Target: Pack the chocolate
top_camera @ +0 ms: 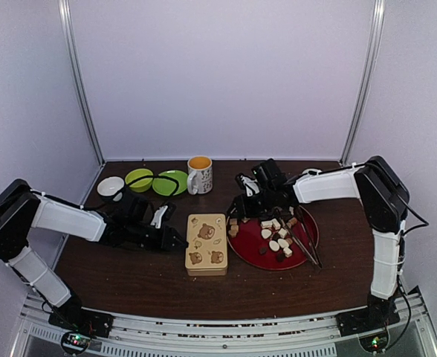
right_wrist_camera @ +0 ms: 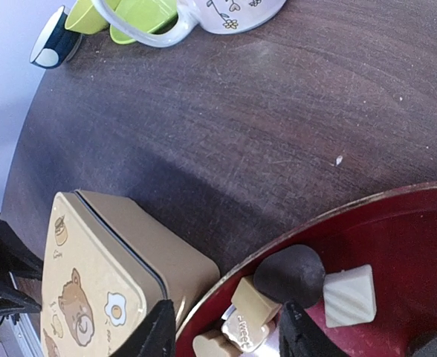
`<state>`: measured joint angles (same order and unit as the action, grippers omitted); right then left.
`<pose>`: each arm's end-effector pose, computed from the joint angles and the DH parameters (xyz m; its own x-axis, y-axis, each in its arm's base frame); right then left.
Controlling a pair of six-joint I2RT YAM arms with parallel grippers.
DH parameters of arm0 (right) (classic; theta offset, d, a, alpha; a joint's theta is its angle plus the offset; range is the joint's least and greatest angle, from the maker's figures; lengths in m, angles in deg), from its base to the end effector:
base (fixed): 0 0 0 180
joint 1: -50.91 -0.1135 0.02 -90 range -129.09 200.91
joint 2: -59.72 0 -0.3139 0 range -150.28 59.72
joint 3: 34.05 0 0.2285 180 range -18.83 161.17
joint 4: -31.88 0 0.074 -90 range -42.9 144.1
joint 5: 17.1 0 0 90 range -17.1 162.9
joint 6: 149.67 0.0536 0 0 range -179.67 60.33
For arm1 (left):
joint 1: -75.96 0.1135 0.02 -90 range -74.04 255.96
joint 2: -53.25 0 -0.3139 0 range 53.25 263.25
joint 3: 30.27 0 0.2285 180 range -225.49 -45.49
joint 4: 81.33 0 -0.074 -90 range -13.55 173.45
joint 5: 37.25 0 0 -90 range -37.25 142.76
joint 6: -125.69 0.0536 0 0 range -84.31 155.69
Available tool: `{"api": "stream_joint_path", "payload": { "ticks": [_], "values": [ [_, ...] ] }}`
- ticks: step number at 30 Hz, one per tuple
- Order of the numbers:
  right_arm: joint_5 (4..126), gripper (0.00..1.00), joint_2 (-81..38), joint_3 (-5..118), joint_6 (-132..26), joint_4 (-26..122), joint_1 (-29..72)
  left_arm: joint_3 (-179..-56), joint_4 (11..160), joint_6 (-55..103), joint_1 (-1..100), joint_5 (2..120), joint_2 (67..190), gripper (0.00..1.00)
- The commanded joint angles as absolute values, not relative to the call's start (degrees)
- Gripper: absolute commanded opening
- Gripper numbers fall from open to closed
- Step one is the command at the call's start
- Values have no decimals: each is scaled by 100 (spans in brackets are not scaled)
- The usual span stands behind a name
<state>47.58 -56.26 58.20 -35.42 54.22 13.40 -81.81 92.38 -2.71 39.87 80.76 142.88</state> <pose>0.3443 0.2932 0.2155 -0.8436 -0.1795 -0.5061 -0.4818 0.6692 0.5658 0.2151 -0.1879 0.2016 -0.9344 0.0025 -0.3561 0.2691 0.6601 -0.7014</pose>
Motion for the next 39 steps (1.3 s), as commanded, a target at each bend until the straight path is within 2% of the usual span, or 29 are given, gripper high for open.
{"api": "stream_joint_path", "payload": {
  "ticks": [1,5,9,14,22,31,35,39],
  "values": [
    [4932,48,-5032,5515,-3660,5402,1297,-8281,9371,-151,4014,7909,14086,44],
    [4730,49,-4761,5201,-3625,5184,1166,-8298,9504,-203,4018,7926,14039,55],
    [4586,62,-4778,5070,-3719,4988,1100,-8386,9548,-257,4018,7871,14104,60],
    [4419,72,-5248,5686,-4078,5191,1101,-8496,9562,-284,4026,7880,14306,60],
    [4013,75,-5939,6364,-4187,4727,1084,-8639,9608,-298,4024,7932,14577,59],
    [3022,71,-6645,7030,-4290,5076,1060,-8789,9494,-298,4021,7927,14961,53],
    [2683,66,-6649,6898,-4410,5199,1035,-8878,9352,-234,4037,7837,15055,52],
    [2372,55,-6404,6476,-4391,5015,1023,-8958,9196,-156,4040,7745,15124,50]
  ]
}}
